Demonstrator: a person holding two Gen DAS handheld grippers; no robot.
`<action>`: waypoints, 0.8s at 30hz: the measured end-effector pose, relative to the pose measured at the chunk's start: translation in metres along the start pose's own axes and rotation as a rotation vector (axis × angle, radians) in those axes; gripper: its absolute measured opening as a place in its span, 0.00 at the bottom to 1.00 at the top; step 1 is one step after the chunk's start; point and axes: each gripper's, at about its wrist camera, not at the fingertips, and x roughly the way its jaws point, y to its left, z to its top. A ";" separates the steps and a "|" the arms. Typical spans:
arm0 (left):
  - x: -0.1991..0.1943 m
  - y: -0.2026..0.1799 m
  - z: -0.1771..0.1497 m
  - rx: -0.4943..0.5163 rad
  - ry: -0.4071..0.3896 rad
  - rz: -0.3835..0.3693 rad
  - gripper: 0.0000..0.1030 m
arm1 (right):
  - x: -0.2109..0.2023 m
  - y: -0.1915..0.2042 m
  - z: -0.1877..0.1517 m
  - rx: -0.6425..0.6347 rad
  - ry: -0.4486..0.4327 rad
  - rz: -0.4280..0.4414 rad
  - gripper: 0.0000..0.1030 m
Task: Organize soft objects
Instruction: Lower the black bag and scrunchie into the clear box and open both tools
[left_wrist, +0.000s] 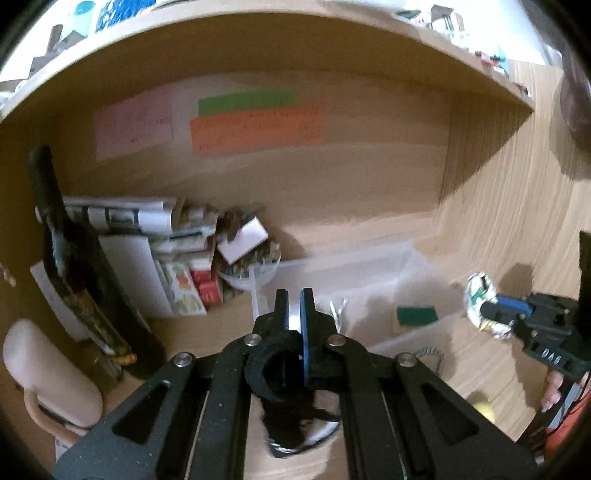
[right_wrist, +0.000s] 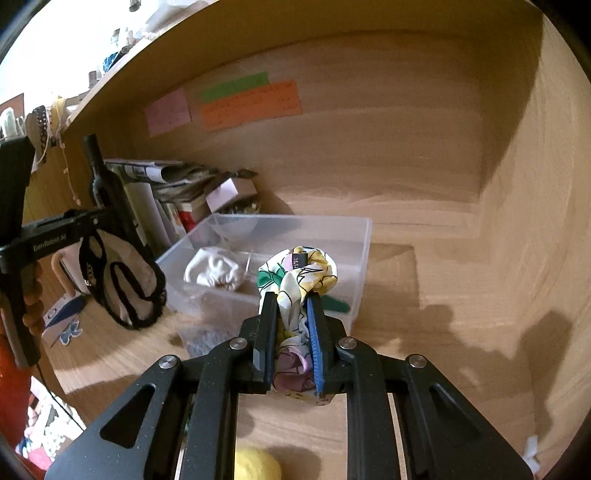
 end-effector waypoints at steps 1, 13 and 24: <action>0.001 -0.001 0.005 -0.005 -0.006 -0.002 0.04 | 0.002 0.001 0.004 -0.003 -0.002 0.004 0.14; 0.034 -0.005 0.039 -0.069 -0.032 -0.029 0.04 | 0.029 0.009 0.038 -0.053 0.009 0.013 0.14; 0.068 -0.008 0.058 -0.068 -0.012 -0.062 0.04 | 0.051 0.009 0.056 -0.073 0.026 0.030 0.14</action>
